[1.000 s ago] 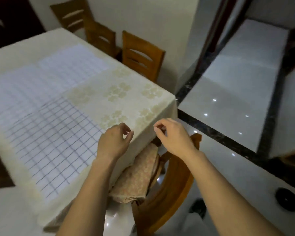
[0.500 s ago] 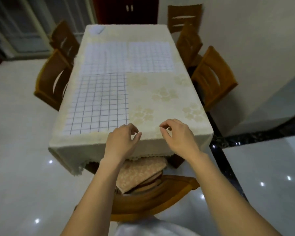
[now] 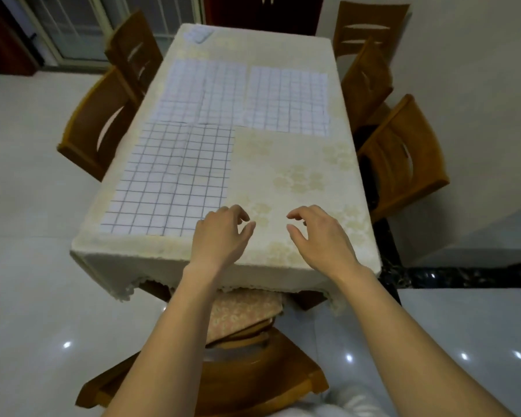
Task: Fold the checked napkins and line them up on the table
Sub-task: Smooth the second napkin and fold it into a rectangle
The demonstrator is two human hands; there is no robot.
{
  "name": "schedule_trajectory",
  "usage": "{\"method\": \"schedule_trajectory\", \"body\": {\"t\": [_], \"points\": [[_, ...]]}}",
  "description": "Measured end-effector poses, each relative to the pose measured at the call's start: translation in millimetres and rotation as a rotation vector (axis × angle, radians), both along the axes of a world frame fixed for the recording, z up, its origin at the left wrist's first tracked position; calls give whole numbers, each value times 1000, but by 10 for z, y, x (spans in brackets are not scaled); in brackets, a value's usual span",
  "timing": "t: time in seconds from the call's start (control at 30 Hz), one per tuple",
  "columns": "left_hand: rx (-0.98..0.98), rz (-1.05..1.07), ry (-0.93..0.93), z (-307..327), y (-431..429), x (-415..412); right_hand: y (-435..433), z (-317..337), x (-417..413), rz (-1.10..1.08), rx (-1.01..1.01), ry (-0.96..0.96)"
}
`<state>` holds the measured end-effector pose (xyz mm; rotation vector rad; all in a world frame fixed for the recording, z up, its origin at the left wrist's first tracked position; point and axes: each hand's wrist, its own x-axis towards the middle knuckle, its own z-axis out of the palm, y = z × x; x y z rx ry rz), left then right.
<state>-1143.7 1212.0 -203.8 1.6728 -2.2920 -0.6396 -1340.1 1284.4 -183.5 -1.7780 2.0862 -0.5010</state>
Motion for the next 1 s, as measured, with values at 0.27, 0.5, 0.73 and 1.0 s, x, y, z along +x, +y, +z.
{"method": "schedule_trajectory", "body": {"t": [0.27, 0.5, 0.73, 1.0], "points": [[109, 285, -79, -244, 318, 202, -615, -359, -27, 326, 68, -79], [101, 593, -68, -140, 740, -398, -850, -323, -359, 606, 42, -162], [38, 636, -38, 143, 592, -1028, -1098, -182, -1009, 654, 13, -127], [65, 751, 14, -41, 537, -878, -1318, -346, -885, 732, -49, -82]]}}
